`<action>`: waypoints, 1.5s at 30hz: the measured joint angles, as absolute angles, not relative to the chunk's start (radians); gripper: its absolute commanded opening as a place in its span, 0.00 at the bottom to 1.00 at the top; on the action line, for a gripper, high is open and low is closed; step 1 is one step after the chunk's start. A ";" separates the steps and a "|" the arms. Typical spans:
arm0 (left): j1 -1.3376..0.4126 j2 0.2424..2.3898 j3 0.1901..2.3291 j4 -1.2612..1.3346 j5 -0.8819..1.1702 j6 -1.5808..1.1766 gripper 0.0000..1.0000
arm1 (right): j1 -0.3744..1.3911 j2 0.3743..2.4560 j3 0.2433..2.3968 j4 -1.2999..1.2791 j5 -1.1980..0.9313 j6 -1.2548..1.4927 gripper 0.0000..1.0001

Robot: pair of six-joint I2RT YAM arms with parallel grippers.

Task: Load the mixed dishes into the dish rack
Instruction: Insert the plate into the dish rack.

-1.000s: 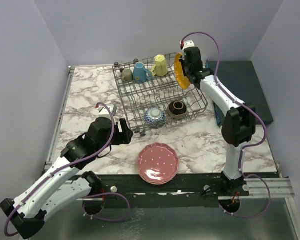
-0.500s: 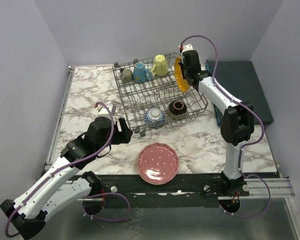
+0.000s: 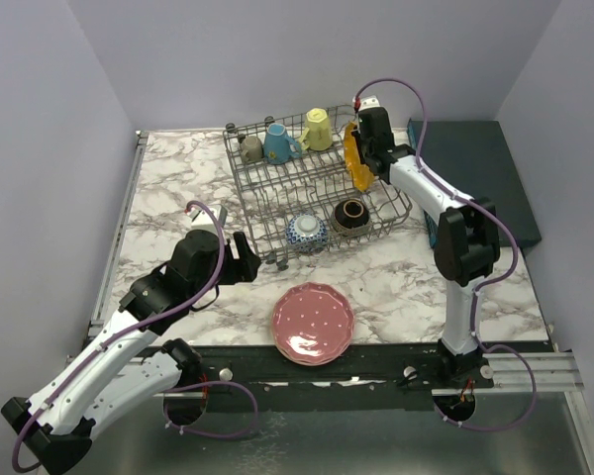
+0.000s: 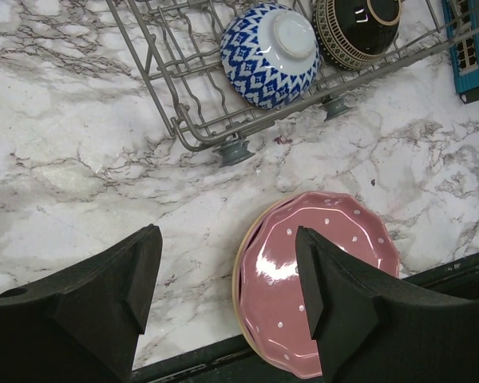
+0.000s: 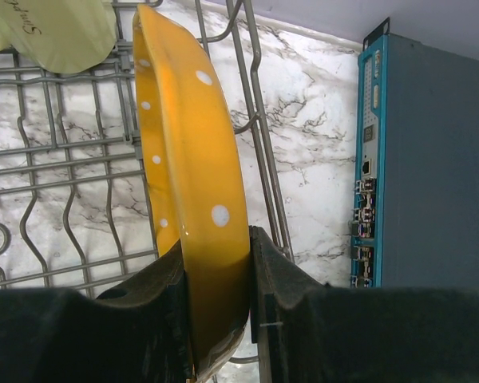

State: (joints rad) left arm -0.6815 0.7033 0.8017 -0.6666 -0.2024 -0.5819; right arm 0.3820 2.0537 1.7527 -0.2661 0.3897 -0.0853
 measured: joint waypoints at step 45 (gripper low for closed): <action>-0.585 0.732 0.796 -0.636 -0.110 -0.566 0.74 | 0.379 2.064 1.742 -0.203 0.396 0.013 0.74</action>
